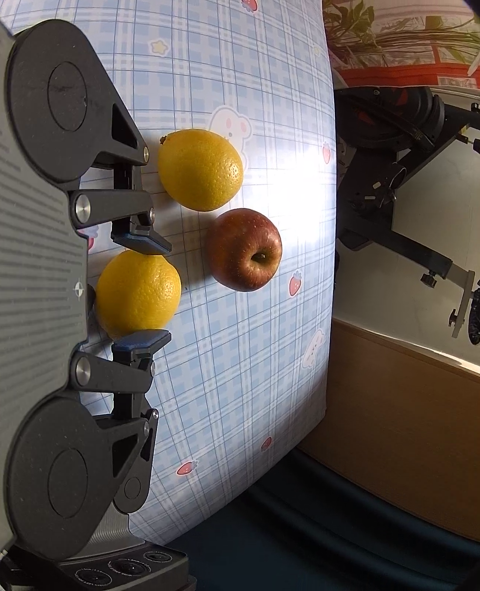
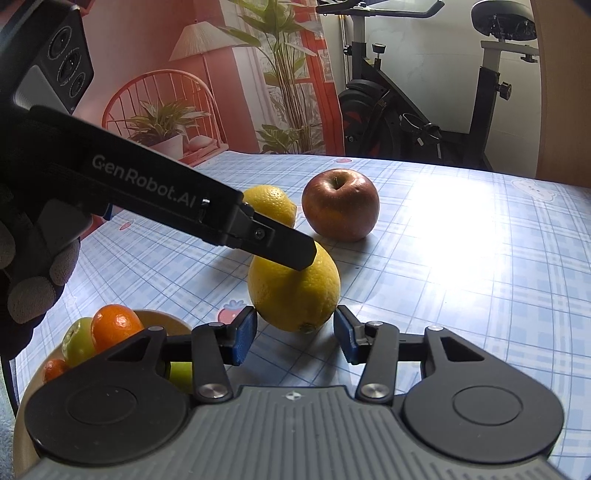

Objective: Organize fruits
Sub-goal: 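Close the left gripper on a yellow lemon, then lift the lemon with the left gripper and carry it over the cream plate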

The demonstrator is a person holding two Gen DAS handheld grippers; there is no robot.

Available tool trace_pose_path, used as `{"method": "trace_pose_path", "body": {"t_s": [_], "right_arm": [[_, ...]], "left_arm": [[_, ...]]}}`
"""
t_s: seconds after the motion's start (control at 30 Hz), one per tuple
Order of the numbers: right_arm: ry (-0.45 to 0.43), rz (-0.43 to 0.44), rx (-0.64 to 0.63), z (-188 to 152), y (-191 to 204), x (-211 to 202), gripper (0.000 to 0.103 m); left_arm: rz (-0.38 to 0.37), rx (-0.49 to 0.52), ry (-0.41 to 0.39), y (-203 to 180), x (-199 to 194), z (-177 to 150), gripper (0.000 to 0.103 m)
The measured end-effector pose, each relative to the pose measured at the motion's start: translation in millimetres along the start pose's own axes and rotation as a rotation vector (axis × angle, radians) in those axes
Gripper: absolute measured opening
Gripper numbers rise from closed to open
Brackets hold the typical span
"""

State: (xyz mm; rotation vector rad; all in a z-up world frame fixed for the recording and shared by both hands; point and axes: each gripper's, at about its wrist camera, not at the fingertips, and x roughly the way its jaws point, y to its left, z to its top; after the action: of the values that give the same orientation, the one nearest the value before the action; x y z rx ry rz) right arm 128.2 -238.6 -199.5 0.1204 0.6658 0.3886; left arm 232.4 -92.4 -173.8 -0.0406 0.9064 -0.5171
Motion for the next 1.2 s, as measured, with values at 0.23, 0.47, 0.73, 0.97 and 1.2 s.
{"method": "trace_pose_path", "body": {"t_s": [0.23, 0.47, 0.73, 0.97, 1.2], "right_arm": [[-0.001, 0.013, 0.016, 0.0, -3.0, 2.4, 0.052], [-0.010, 0.003, 0.011, -2.0, 0.2, -2.3, 0.051], [-0.040, -0.015, 0.008, 6.8, 12.8, -31.9, 0.051], [-0.058, -0.019, -0.016, 12.4, 43.8, -63.6, 0.051], [-0.029, 0.003, -0.062, 6.4, 92.5, -90.6, 0.051]], "left_arm": [[-0.024, -0.031, 0.011, 5.5, 4.2, -1.3, 0.056], [-0.031, -0.012, 0.016, -0.1, 1.7, -2.8, 0.052], [-0.062, 0.002, -0.020, -12.4, -24.1, -2.4, 0.051], [-0.076, 0.021, -0.064, -22.7, -67.5, -15.3, 0.051], [-0.097, 0.019, -0.067, -20.9, -117.4, -48.2, 0.052]]}}
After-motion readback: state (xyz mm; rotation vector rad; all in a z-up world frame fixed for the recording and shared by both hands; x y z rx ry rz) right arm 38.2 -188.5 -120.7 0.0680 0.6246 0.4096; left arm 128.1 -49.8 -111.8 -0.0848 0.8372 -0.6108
